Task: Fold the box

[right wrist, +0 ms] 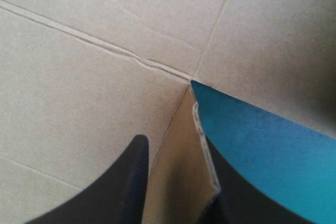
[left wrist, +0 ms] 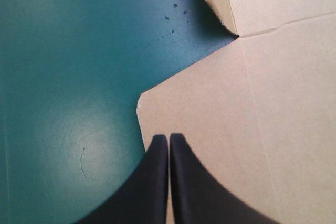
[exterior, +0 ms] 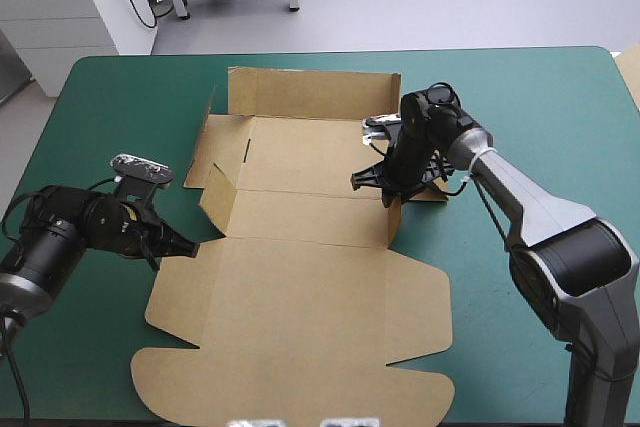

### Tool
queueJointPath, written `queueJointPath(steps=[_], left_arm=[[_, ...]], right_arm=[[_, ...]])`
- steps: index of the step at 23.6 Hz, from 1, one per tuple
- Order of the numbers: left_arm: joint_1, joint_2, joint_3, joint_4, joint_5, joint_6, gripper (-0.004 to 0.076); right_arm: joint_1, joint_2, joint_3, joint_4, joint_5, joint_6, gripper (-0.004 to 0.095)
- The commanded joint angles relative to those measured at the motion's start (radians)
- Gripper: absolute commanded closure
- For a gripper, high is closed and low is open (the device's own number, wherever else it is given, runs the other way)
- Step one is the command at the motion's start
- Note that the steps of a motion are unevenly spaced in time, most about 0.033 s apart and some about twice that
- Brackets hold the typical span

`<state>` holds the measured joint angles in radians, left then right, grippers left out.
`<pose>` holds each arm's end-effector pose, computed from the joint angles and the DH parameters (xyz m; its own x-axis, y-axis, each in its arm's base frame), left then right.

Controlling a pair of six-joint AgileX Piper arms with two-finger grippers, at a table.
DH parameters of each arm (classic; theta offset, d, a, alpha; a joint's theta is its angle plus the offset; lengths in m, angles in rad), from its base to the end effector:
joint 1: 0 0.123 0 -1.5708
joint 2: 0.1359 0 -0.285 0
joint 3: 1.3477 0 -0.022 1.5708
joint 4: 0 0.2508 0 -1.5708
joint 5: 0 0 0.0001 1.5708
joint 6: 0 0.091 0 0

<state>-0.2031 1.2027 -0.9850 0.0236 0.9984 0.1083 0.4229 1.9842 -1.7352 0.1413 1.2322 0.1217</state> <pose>0.2205 -0.0436 0.3072 -0.8555 0.2995 -0.4225 0.2989 0.9518 0.0695 0.3743 0.1817 0.2586 -0.9564 -0.2477 -0.1545 -0.2715 0.9492 0.1589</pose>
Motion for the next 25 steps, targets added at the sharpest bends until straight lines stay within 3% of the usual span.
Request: queueJointPath(steps=[1, 7, 10, 13, 19, 25], left_arm=[[-0.002, -0.024, -0.034, -0.001, -0.031, -0.002, 0.0731], [-0.002, -0.024, -0.034, 0.007, -0.049, -0.002, 0.0731], [-0.002, -0.024, -0.034, -0.014, -0.088, -0.002, 0.0731], [-0.002, -0.024, -0.034, -0.055, -0.111, -0.002, 0.0731], [-0.002, -0.024, -0.034, -0.087, -0.144, -0.002, 0.0731], [-0.002, -0.024, -0.034, -0.087, -0.15, -0.006, 0.0731]], right_arm=[[0.0, -0.058, -0.025, 0.004, 0.014, 0.008, 0.0911], [0.0, -0.058, -0.025, -0.042, 0.014, -0.089, 0.0912], [0.0, -0.058, -0.03, -0.186, 0.007, -0.237, 0.0912], [0.0, -0.058, -0.051, -0.228, -0.038, -0.443, 0.0914], [0.0, -0.058, -0.123, -0.07, -0.145, -0.849, 0.0914], [0.014, -0.058, -0.175, 0.134, -0.22, -1.068, 0.0914]])
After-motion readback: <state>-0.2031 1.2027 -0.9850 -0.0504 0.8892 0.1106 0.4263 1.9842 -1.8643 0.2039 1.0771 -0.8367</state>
